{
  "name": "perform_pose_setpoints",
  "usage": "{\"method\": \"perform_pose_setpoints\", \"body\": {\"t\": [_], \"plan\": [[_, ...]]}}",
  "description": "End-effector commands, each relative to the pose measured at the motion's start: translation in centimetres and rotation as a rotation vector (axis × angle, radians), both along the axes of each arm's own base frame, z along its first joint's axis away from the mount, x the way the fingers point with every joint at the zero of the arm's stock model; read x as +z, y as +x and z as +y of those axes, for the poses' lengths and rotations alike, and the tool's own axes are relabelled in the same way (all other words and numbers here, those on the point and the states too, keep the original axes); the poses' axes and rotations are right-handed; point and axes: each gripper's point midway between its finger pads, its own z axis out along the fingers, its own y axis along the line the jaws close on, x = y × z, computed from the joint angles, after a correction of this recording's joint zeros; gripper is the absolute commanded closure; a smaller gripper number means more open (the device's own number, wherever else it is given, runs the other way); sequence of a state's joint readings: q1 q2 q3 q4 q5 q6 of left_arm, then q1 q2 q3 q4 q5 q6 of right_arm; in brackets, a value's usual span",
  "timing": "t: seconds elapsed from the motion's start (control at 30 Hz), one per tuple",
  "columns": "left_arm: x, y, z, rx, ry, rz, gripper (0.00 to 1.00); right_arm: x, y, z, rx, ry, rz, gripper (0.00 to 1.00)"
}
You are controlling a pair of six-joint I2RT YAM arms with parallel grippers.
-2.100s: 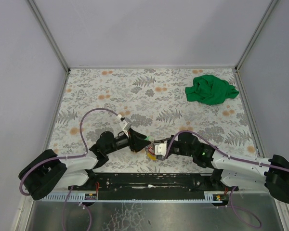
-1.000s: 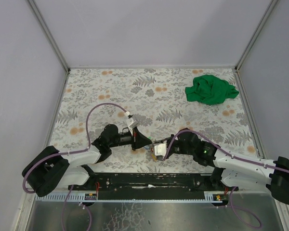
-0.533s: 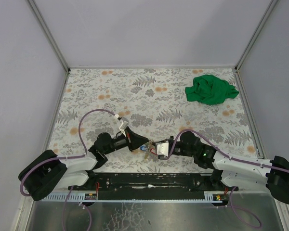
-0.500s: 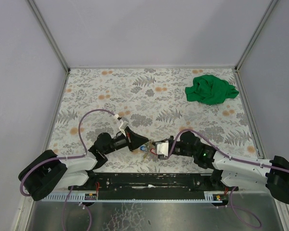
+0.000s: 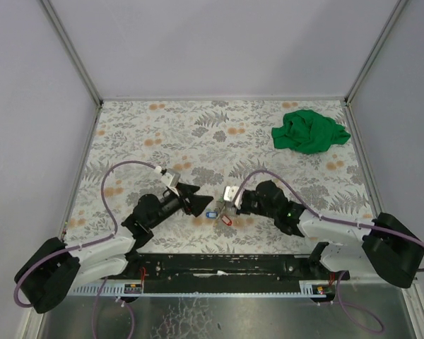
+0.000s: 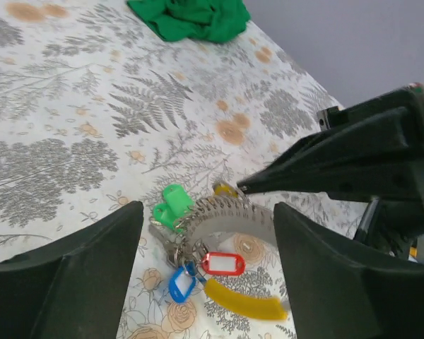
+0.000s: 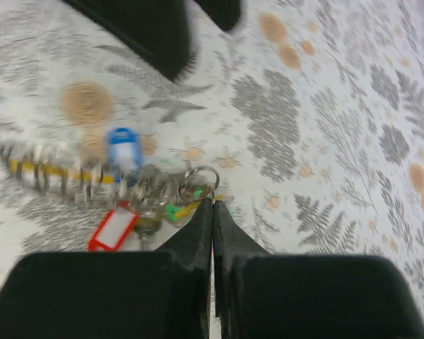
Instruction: Put the keys on the keyring
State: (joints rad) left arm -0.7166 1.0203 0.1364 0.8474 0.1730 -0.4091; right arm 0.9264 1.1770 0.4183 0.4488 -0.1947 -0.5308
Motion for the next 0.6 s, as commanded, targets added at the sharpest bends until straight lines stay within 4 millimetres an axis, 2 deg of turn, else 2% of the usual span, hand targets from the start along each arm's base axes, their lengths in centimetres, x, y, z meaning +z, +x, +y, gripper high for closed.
{"method": "perform_pose_setpoints", "body": {"t": [0.0, 0.13, 0.2, 0.3, 0.57], "plan": [[0.9, 2.4, 3.1, 0.192, 0.062, -0.064, 0.20, 4.7, 5.6, 0.4, -0.193, 0.169, 0.001, 1.00], [1.4, 2.8, 5.7, 0.313, 0.069, -0.085, 0.06, 3.6, 9.3, -0.9, -0.366, 0.144, 0.080, 1.00], [1.6, 2.9, 6.8, 0.361, 0.066, -0.087, 0.01, 2.4, 10.1, -1.7, -0.444, 0.121, 0.128, 0.98], [2.0, 2.6, 7.4, 0.382, 0.044, -0.087, 0.00, 0.9, 9.9, -3.1, -0.530, 0.115, 0.190, 0.94], [2.9, 2.3, 7.6, 0.404, -0.024, -0.027, 0.00, -3.5, 7.6, -8.2, -0.796, 0.108, 0.339, 0.85]]}}
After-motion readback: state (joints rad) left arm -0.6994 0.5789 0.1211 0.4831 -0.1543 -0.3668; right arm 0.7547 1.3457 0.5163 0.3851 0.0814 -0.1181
